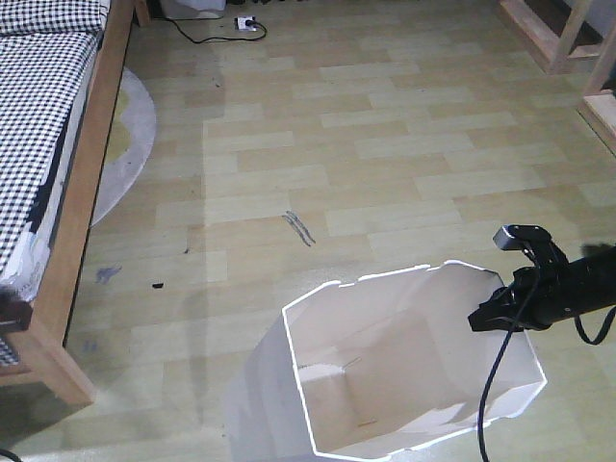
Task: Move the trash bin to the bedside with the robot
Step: 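Carry the bin in the right gripper while driving along the bed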
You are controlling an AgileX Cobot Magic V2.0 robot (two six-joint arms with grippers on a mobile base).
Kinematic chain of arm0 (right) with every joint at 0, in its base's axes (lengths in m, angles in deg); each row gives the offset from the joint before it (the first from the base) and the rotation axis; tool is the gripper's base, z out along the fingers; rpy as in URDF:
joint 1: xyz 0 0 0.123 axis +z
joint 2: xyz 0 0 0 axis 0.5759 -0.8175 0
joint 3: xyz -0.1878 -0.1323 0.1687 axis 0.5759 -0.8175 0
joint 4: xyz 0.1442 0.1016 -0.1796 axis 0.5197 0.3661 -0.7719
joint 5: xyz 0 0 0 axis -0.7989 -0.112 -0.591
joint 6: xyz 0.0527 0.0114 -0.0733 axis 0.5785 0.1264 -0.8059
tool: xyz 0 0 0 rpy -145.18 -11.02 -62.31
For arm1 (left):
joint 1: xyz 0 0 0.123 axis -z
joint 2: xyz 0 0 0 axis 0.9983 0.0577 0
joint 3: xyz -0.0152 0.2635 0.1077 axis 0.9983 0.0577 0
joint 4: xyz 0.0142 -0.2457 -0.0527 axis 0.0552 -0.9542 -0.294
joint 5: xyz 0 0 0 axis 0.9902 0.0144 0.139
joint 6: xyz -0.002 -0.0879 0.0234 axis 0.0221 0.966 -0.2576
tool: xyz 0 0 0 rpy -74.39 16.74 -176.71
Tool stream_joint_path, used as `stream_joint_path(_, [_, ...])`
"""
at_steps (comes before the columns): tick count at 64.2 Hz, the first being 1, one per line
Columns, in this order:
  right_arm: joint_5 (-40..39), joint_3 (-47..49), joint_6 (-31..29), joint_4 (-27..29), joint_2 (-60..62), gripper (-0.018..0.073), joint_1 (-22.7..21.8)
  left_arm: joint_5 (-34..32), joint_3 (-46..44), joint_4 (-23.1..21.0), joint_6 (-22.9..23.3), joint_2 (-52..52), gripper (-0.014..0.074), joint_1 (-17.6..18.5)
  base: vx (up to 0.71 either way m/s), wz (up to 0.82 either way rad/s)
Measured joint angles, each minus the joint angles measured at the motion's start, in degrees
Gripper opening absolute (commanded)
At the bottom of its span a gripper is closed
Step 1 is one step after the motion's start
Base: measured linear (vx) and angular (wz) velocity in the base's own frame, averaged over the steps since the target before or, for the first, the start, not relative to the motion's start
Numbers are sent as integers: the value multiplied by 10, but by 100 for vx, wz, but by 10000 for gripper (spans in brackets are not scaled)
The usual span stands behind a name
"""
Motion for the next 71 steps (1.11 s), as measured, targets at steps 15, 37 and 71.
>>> stream_joint_path(15, [0, 0, 0, 0, 0, -3, 0, 0, 0, 0, 0, 0, -6, 0, 30, 0])
stream_joint_path(37, [0, 0, 0, 0, 0, -3, 0, 0, 0, 0, 0, 0, -6, 0, 29, -6])
stream_joint_path(71, [0, 0, 0, 0, 0, -3, 0, 0, 0, 0, 0, 0, -6, 0, 25, -1])
